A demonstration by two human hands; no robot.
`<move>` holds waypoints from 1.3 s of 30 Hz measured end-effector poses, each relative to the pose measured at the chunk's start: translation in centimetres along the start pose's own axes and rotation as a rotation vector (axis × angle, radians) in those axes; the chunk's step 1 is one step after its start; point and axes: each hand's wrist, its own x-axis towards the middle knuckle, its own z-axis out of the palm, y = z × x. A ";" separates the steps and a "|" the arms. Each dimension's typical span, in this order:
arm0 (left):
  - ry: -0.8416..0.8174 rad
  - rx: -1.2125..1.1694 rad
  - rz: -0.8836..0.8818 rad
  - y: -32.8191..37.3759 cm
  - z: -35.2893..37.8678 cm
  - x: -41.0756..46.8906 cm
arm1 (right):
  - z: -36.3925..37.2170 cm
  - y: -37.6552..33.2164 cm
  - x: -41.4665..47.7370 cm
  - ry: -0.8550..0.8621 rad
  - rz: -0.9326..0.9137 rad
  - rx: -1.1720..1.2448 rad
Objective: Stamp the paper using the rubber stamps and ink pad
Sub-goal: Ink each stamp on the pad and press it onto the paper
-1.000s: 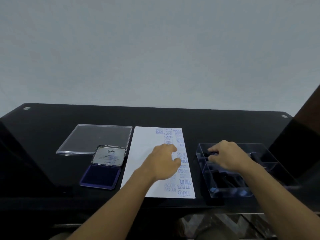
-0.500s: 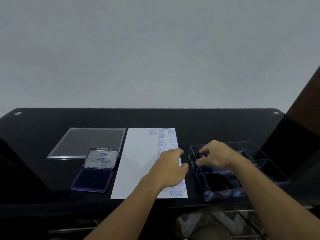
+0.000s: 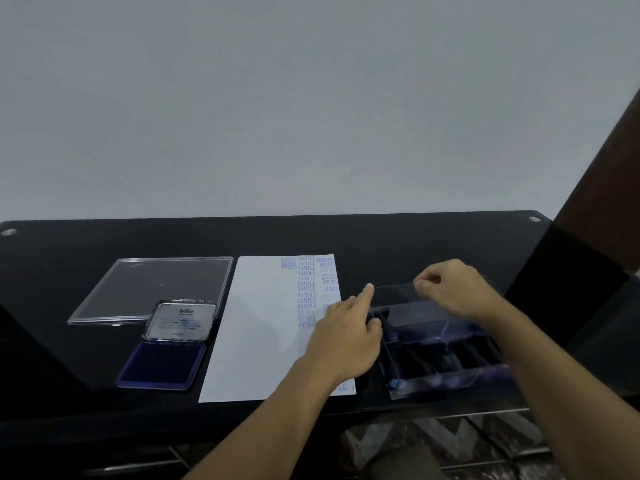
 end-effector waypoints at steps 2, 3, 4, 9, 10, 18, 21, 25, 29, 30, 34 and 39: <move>-0.033 0.030 0.008 0.3 0.2 0.1 | -0.9 1.3 0.3 0.014 0.048 -0.027; -0.046 0.051 0.011 0.2 0.4 0.3 | -1.3 1.9 0.5 0.028 0.075 -0.044; -0.052 0.067 0.010 0.2 0.6 0.5 | -1.7 2.6 0.7 0.040 0.108 -0.061; -0.015 0.127 0.012 0.4 1.1 1.8 | -2.3 5.6 1.3 0.040 0.265 -0.208; 0.004 0.151 0.022 0.6 1.2 2.0 | -2.4 6.0 1.3 0.037 0.283 -0.250; 0.046 0.295 0.013 3.4 2.4 4.7 | -2.1 5.7 1.1 -0.093 0.278 -0.459; 0.009 0.318 0.059 4.5 3.0 5.8 | -1.7 5.3 1.3 -0.139 0.268 -0.512; -0.011 0.393 0.101 4.8 3.9 6.3 | -1.4 5.5 1.7 -0.094 0.279 -0.496; 0.026 0.441 0.127 4.3 4.4 6.2 | -1.0 5.8 2.0 -0.021 0.278 -0.486; 0.033 0.443 0.134 4.3 4.5 6.2 | -0.8 5.9 2.0 -0.006 0.272 -0.486; 0.038 0.421 0.151 4.0 4.1 6.6 | -0.5 6.2 2.0 0.041 0.233 -0.455; 0.042 0.291 0.143 3.9 3.6 6.5 | -1.4 6.0 2.1 0.113 0.225 -0.269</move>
